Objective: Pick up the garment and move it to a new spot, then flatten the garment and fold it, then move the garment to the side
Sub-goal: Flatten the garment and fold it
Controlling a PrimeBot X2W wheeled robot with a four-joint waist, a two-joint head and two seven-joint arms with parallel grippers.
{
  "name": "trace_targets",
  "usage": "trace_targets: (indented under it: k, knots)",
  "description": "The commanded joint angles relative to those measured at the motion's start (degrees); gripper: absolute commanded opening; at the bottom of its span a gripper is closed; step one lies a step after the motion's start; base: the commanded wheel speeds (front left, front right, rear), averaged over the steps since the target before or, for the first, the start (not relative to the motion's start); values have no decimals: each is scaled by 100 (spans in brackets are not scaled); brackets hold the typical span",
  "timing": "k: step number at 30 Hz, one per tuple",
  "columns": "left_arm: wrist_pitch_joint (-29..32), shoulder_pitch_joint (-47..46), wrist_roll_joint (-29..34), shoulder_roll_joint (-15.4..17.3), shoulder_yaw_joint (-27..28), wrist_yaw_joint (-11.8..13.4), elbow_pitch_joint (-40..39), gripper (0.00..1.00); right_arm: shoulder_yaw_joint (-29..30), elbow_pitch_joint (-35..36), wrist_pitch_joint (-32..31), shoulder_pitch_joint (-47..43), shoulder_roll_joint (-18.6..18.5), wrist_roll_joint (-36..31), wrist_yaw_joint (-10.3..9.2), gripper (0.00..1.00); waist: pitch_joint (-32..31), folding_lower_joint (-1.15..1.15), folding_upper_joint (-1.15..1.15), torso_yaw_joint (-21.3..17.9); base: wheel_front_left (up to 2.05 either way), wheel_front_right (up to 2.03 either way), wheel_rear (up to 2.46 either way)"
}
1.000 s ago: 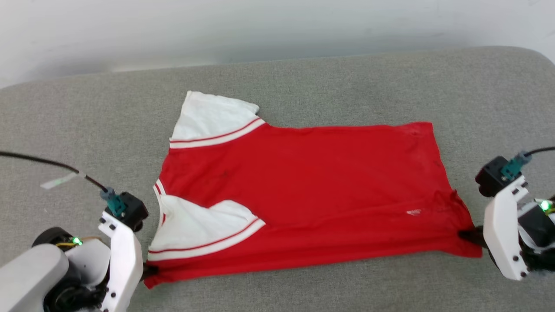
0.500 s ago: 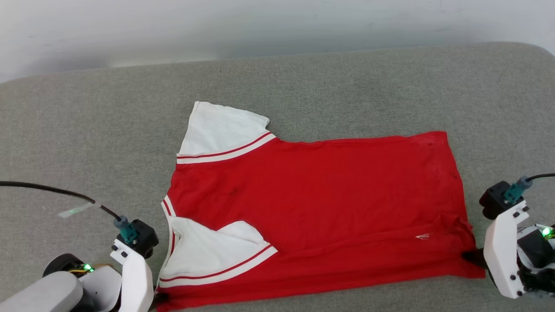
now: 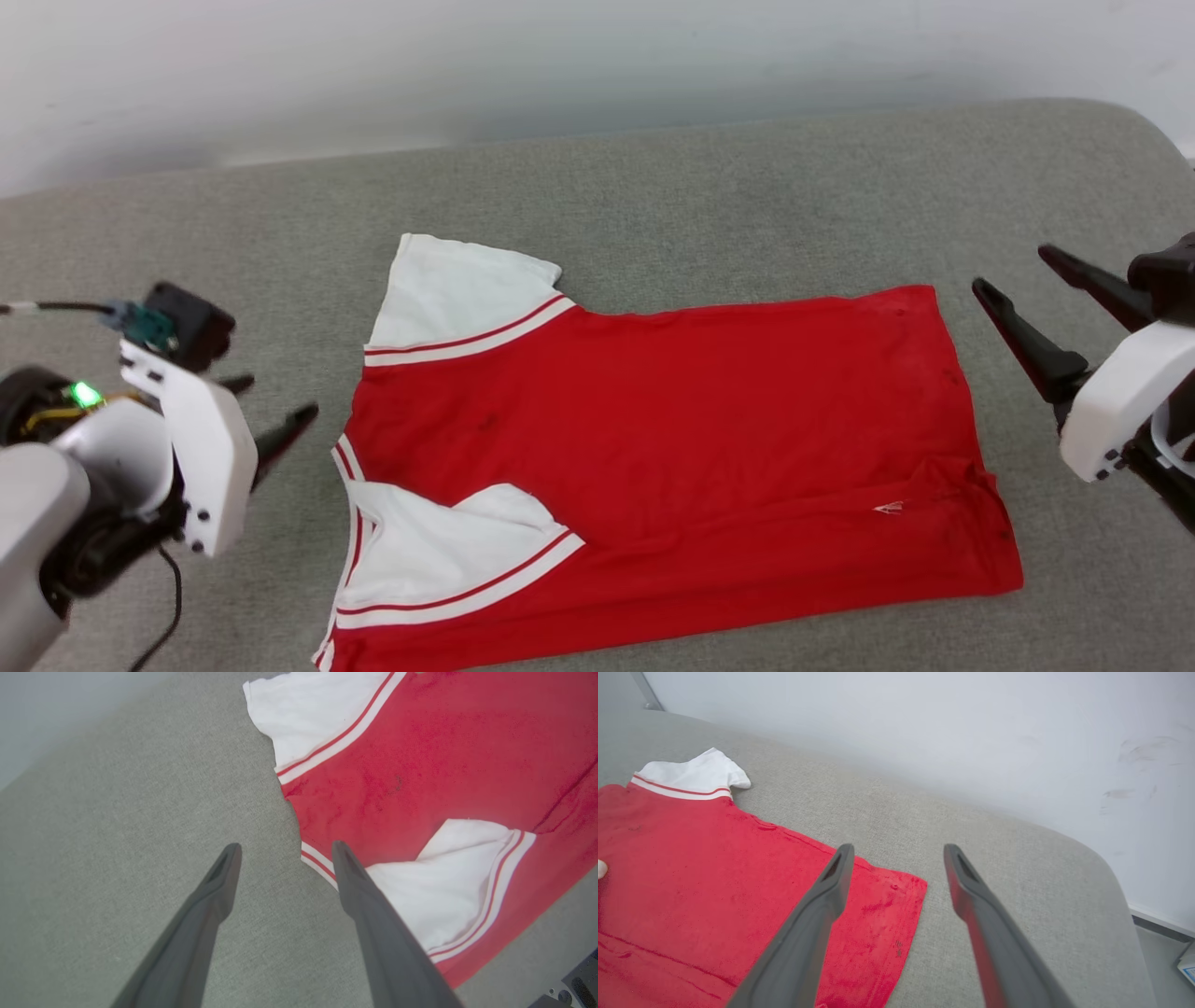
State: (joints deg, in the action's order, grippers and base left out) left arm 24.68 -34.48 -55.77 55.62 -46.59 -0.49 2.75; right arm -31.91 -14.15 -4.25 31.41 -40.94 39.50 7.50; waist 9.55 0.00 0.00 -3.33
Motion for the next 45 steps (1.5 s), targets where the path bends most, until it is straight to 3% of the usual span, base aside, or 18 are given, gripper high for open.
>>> trace_targets:
  k: [1,6,11,15,19,29,34,41,42,43,45]
  knots:
    - [-48,-60,36,-32,23,27,21,100,-14,8,39,-63,57,-57,-2,100,40,0,0,-36,0,0,0]
    - [-316,-610,309,-204,260,179,329,100,879,296,879,-316,715,-918,-4,100,296,0,0,-199,0,0,0]
    - [-218,-1232,300,-399,437,116,748,100,1793,836,1476,-744,1381,-1670,-3,100,653,0,0,-373,0,0,0]
    - [126,-1754,223,-492,526,29,1071,100,2420,1333,1689,-1137,1941,-2146,-3,100,998,0,0,-514,0,0,0]
    - [732,-2306,23,-568,559,-113,1341,100,2674,1729,1697,-1479,2333,-2436,-2,100,1348,0,0,-649,0,0,0]
    - [2924,-3487,-384,-533,329,-232,1750,100,2612,2144,1657,-1423,2610,-2728,-3,100,2167,0,0,-1012,0,0,0]
    - [3310,-3817,-318,-600,253,-222,1895,100,2525,2056,1662,-1232,2584,-2779,-3,100,2505,0,0,-1094,0,0,0]
    - [3497,-3719,-243,-746,-60,-441,2276,100,2505,1846,1727,-1095,2579,-2752,-3,100,2649,0,0,-1059,0,0,0]
    - [3518,-3702,-258,-758,-100,-469,2320,36,2518,1818,1731,-1066,2569,-2744,-3,100,2644,0,0,-1043,0,0,0]
    - [3530,-3684,-285,-766,-128,-506,2351,0,2520,1794,1720,-1028,2561,-2733,-3,100,2634,0,0,-1031,0,0,0]
    - [3506,-3677,-301,-820,-185,-576,2359,0,2560,1739,1705,-978,2525,-2711,-3,100,2589,0,0,-990,0,0,0]
